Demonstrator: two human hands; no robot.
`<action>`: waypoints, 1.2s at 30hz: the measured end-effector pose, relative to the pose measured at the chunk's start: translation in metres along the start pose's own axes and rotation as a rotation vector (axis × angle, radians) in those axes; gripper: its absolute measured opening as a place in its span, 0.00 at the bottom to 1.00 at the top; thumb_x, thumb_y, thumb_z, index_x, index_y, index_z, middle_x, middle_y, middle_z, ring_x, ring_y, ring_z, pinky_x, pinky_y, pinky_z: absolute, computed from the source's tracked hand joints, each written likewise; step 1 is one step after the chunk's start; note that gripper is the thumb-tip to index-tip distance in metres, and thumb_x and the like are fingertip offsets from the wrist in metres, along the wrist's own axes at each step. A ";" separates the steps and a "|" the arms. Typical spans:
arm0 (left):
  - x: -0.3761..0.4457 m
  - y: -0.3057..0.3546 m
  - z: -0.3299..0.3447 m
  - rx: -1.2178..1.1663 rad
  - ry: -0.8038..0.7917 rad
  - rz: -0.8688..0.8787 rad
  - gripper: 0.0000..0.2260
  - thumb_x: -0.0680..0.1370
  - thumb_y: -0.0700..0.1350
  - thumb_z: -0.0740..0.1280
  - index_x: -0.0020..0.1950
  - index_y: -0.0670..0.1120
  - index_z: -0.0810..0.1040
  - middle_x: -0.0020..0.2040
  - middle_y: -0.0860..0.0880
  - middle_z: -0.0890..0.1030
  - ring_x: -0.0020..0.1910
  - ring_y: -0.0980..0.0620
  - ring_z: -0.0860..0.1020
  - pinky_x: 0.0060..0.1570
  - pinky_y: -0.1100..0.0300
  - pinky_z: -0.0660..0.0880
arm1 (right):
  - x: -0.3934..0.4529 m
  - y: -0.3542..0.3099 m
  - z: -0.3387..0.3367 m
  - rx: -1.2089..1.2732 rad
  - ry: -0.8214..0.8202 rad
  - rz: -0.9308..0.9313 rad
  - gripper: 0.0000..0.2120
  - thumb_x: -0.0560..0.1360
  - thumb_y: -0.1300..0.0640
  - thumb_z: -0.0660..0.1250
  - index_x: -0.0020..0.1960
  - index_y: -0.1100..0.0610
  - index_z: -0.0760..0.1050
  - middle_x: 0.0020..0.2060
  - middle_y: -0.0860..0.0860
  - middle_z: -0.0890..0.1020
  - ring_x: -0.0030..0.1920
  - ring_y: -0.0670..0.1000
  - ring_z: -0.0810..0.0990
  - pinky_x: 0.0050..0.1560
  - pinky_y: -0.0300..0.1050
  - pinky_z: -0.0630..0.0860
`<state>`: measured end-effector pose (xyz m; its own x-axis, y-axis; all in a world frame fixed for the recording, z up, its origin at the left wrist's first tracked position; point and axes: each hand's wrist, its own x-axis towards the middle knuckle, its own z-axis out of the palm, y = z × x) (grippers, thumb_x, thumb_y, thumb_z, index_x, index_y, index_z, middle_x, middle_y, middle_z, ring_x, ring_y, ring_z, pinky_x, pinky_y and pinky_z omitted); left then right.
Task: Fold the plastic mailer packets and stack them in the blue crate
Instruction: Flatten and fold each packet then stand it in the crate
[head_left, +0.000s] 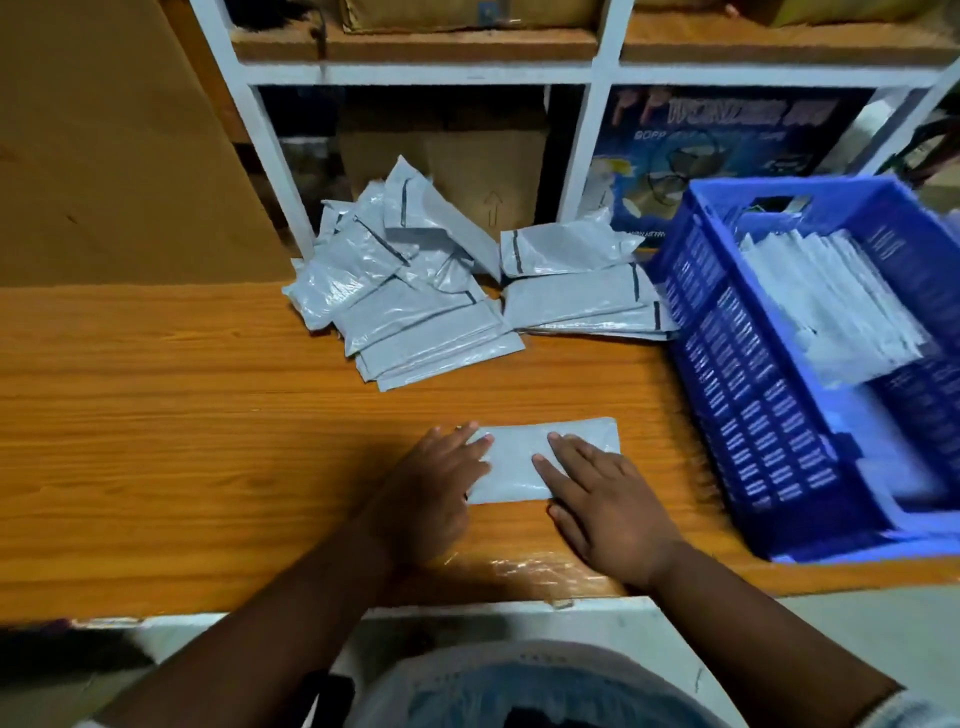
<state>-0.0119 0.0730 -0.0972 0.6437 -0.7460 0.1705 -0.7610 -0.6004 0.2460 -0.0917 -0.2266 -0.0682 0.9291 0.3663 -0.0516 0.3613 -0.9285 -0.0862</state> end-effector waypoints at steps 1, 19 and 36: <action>0.002 0.009 -0.005 -0.050 0.067 -0.047 0.20 0.80 0.44 0.66 0.72 0.49 0.77 0.82 0.49 0.69 0.85 0.48 0.58 0.80 0.37 0.62 | -0.004 0.000 0.001 -0.008 0.002 -0.007 0.29 0.88 0.38 0.49 0.87 0.45 0.54 0.87 0.51 0.53 0.86 0.54 0.52 0.79 0.56 0.60; 0.075 0.068 0.032 0.144 -0.149 -0.796 0.31 0.85 0.59 0.44 0.88 0.49 0.51 0.89 0.45 0.45 0.87 0.44 0.44 0.83 0.38 0.47 | 0.080 -0.025 -0.002 -0.085 -0.067 0.167 0.33 0.87 0.41 0.42 0.86 0.56 0.56 0.86 0.58 0.54 0.87 0.59 0.45 0.81 0.70 0.34; 0.097 0.075 0.008 0.299 -0.258 -0.739 0.32 0.86 0.57 0.49 0.87 0.44 0.53 0.88 0.40 0.47 0.87 0.39 0.44 0.83 0.34 0.42 | 0.082 -0.003 0.015 0.201 0.090 0.119 0.28 0.88 0.43 0.47 0.83 0.55 0.62 0.84 0.56 0.61 0.85 0.57 0.55 0.83 0.66 0.48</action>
<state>-0.0076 -0.0467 -0.0700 0.9741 -0.1509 -0.1683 -0.1631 -0.9847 -0.0614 -0.0180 -0.1927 -0.0871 0.9706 0.2401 0.0151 0.2346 -0.9304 -0.2816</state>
